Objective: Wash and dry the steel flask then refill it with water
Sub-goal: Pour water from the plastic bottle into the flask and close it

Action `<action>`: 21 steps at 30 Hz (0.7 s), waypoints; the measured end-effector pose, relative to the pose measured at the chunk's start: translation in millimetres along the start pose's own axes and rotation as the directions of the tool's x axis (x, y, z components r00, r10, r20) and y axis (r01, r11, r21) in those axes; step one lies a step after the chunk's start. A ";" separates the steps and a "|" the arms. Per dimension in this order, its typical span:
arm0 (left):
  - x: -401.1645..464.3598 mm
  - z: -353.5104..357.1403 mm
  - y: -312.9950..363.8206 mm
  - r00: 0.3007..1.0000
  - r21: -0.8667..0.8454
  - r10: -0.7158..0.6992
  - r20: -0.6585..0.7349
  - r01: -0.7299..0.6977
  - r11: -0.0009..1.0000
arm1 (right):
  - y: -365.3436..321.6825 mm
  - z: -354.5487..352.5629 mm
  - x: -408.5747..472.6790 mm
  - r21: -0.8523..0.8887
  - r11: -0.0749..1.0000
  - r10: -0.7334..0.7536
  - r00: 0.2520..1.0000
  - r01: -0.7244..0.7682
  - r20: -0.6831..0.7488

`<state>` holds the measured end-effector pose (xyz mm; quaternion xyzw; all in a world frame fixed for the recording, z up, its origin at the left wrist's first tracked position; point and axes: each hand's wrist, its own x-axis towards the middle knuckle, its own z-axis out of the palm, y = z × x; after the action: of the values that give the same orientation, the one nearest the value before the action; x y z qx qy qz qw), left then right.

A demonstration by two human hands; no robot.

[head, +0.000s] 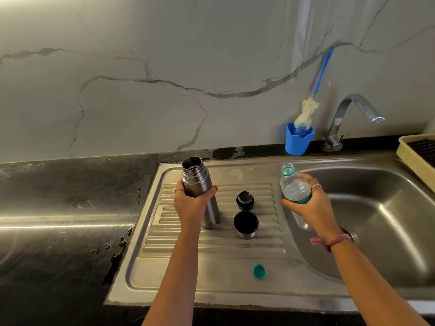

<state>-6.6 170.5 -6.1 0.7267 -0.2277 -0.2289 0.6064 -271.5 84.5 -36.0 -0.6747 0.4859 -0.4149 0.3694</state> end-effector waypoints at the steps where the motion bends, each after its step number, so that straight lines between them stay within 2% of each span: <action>1: -0.8 -0.2 -0.6 1.000 0.002 0.003 0.003 -0.003 1.000 | 0.1 0.9 -1.0 -0.005 1.000 0.000 1.000 0.000 0.001; 21: -13.9 -11.6 -19.5 0.992 0.042 0.060 0.110 -0.065 0.997 | -0.2 3.3 -26.4 0.023 1.000 0.021 1.000 -0.021 0.000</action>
<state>-9.5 191.2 -22.6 0.7192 -0.2883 -0.2438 0.5832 -273.3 110.2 -42.4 -0.6653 0.4882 -0.4165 0.3815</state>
